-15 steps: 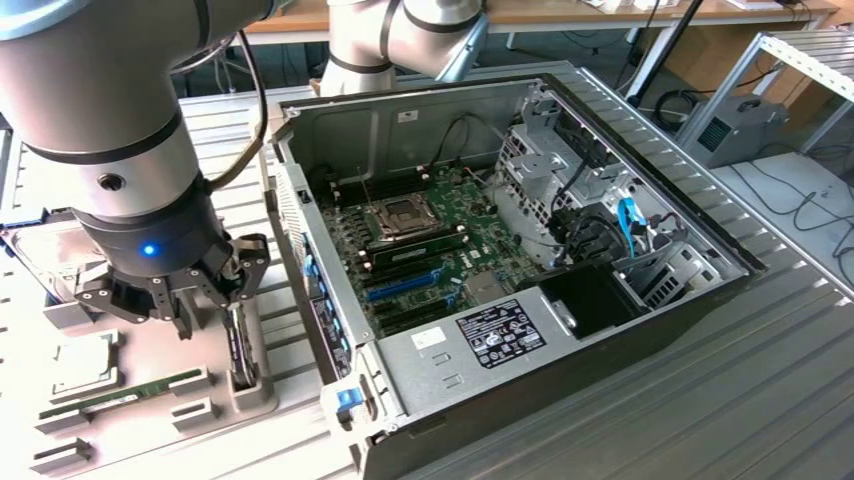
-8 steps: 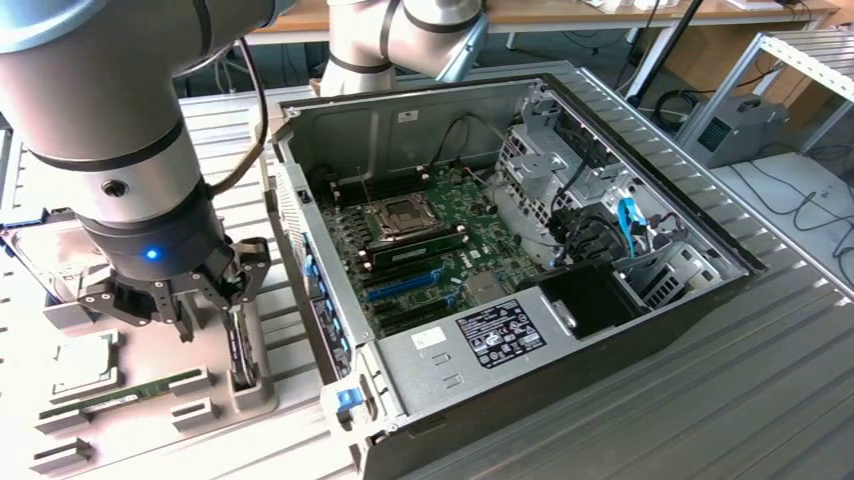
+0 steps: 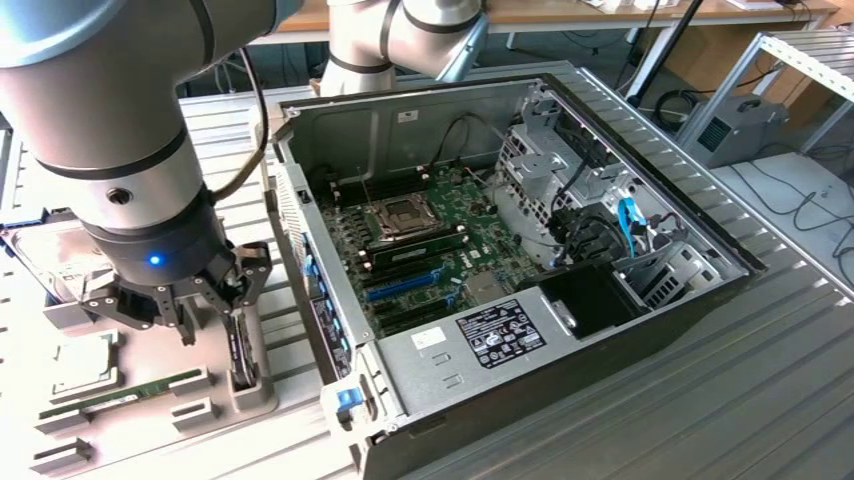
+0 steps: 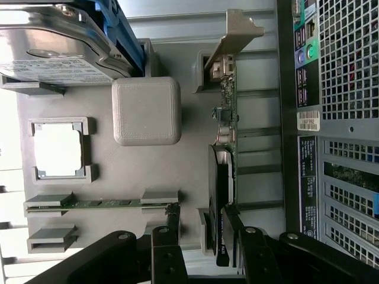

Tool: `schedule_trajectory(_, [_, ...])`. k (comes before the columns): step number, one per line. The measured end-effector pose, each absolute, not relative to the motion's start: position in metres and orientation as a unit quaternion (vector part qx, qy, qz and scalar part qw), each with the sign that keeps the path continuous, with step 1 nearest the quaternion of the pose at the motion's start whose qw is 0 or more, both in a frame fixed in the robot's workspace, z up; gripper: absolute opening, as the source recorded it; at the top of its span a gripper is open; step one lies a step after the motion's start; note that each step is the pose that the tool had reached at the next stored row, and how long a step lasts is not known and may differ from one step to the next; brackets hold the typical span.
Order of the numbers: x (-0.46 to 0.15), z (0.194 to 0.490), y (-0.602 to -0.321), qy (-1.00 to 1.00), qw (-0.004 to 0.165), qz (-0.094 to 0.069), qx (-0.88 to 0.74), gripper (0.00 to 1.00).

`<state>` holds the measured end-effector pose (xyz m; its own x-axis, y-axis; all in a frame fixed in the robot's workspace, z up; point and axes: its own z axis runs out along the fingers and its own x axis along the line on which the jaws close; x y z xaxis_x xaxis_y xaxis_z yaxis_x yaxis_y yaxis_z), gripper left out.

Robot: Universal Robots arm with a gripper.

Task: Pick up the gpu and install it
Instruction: 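Pick up the gpu and move the gpu toward the slot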

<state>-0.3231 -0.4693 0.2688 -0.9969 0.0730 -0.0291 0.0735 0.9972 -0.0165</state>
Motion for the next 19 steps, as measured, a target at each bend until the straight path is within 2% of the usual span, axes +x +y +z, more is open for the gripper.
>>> schedule_trajectory(19, [-0.323, 0.257, -0.469, 0.999, 0.014, -0.012, 0.036, 0.42])
